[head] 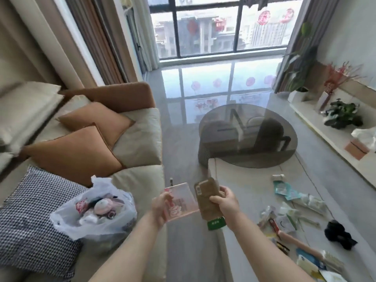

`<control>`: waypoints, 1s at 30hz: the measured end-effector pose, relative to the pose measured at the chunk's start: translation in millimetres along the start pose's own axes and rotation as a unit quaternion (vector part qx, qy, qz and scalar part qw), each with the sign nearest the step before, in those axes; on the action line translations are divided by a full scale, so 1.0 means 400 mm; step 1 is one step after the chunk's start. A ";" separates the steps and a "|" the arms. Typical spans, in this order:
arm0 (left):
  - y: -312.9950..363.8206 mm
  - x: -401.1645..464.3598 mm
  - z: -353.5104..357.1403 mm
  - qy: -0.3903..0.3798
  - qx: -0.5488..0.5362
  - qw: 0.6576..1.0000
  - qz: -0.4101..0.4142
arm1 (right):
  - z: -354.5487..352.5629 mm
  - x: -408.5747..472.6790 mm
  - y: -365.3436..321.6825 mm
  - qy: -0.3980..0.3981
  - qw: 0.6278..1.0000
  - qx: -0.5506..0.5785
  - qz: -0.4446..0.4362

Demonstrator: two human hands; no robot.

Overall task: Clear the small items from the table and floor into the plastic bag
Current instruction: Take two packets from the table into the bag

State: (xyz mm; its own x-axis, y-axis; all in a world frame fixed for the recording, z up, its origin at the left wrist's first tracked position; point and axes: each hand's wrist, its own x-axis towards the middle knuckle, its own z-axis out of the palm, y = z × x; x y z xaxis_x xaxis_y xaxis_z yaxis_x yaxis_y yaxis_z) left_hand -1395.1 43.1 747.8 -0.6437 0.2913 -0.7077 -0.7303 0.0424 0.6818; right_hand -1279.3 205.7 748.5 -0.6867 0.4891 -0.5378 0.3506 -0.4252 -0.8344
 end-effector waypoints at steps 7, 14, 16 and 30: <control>0.162 0.001 -0.315 0.018 -0.039 0.998 0.036 | 0.360 0.052 -0.020 -0.040 0.998 -0.055 0.001; 0.201 0.018 -0.593 0.092 -0.079 0.993 0.014 | 0.661 0.103 0.041 -0.061 0.993 -0.080 0.059; 0.202 0.009 -0.644 0.107 -0.100 0.989 0.015 | 0.729 0.112 0.064 -0.066 0.989 -0.116 0.069; 0.234 0.170 -0.834 0.240 -0.032 0.970 -0.010 | 1.066 0.260 0.157 -0.140 0.891 -0.431 0.013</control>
State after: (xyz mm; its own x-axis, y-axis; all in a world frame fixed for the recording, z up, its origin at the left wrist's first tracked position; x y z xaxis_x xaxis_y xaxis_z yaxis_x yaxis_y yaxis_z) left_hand -1583.3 -252.0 701.7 -0.6498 -0.1885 -0.7364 -0.7471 -0.0200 0.6644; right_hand -1600.3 -94.8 691.7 -0.7600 0.2280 -0.6086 0.6459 0.3690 -0.6684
